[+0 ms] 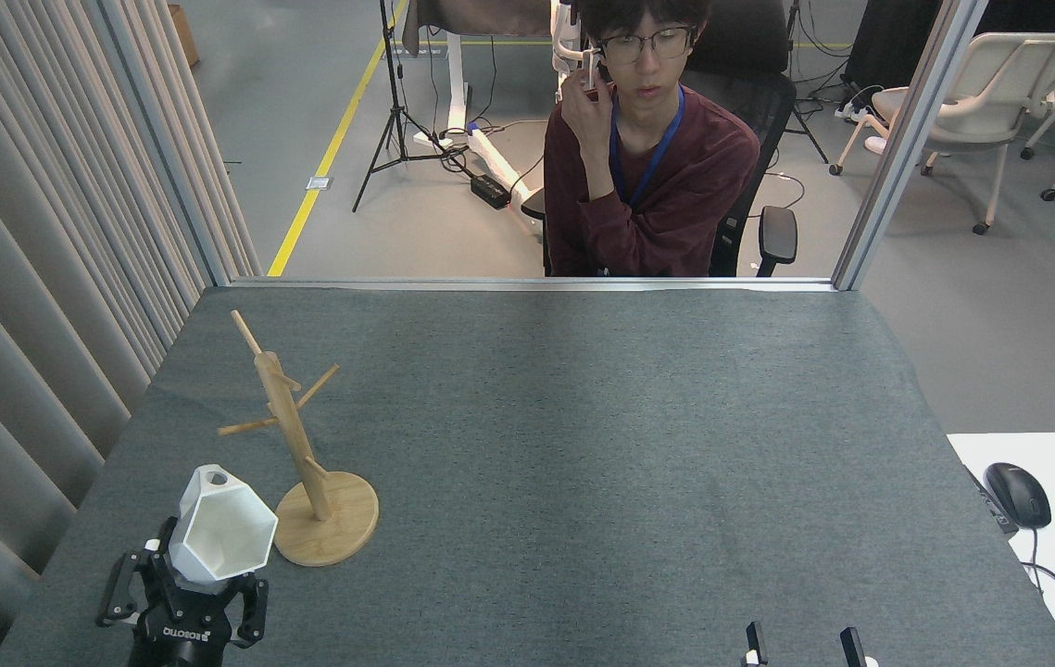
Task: Hang cup on storage rack
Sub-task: 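Carry the white cup with the left hand toward the wooden stand, then hook the cup handle onto a stand peg and release with the left hand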
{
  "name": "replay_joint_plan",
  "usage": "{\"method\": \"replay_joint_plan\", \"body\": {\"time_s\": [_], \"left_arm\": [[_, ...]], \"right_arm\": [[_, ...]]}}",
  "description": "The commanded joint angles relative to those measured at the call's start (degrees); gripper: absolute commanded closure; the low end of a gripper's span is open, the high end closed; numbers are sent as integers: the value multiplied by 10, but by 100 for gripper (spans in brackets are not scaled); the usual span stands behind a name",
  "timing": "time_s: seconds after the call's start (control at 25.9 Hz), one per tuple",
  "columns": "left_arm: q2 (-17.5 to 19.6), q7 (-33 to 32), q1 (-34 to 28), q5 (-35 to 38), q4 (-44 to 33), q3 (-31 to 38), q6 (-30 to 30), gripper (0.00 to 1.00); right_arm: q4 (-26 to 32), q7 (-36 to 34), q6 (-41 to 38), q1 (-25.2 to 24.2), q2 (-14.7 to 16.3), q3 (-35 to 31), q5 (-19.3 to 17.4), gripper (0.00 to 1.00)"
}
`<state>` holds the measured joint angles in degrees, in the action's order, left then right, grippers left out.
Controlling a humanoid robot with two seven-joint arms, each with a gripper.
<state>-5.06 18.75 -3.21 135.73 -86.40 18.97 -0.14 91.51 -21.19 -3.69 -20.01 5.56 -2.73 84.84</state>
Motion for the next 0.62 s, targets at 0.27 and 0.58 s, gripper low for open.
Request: {"method": "replay_joint_plan", "body": {"time_s": [0.27,0.58], "left_arm": [[-10,-6,62,49,26,52,-2,62],[-14,-6,77,73,27,47,-3,62]], "right_arm": [[-17,0,-1,16,1,1,0,1],[-20,-1,-1,17,1,1,0,1]]}}
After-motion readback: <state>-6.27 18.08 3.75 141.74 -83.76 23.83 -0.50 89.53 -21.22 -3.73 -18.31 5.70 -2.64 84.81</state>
